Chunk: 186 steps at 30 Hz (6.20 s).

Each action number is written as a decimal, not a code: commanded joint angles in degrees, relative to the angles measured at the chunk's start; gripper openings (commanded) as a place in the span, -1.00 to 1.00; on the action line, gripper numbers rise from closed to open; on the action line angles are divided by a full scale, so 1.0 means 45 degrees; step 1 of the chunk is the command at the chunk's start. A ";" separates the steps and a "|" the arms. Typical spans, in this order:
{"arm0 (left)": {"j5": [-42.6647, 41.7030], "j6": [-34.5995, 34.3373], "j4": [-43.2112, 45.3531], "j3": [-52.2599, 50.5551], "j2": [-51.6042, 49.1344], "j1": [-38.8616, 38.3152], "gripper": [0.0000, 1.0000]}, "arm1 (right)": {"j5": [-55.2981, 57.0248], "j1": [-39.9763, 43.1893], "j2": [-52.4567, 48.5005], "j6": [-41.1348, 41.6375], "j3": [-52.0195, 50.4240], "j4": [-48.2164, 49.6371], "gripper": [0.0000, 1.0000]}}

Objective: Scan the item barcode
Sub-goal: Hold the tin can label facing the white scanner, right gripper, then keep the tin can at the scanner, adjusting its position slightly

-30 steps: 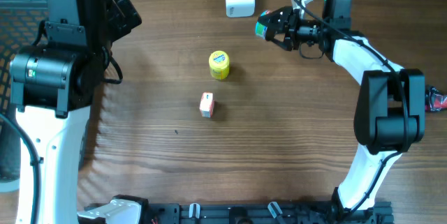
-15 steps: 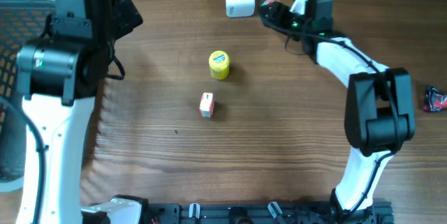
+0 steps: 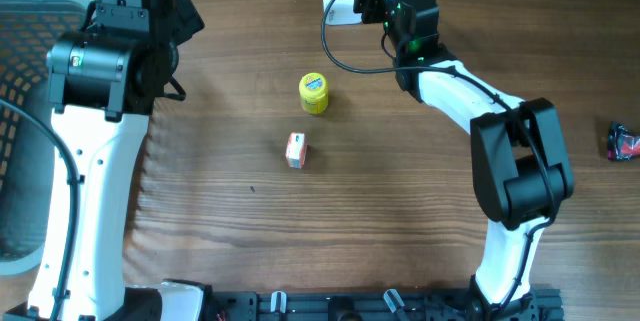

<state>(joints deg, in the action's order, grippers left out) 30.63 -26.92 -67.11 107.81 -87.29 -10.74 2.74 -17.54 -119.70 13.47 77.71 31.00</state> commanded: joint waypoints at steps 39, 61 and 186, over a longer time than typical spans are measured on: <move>0.0549 -0.0126 -0.0267 -0.0053 0.0058 0.0058 1.00 | 0.1452 -0.1137 -0.5654 -0.3045 0.5518 0.1797 0.11; 0.0544 -0.0131 -0.0486 -0.0053 0.0058 0.0058 1.00 | 0.1409 -0.1166 -0.5663 -0.4658 0.5518 0.0486 0.08; 0.1122 -0.0505 0.0097 -0.2288 0.0034 0.0058 1.00 | 0.0602 -0.1423 -0.0991 -0.1608 0.5518 -1.0758 0.04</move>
<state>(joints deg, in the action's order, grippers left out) 34.50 -28.25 -66.63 97.95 -87.33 -10.74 6.81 -24.08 -125.99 5.19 102.15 -16.99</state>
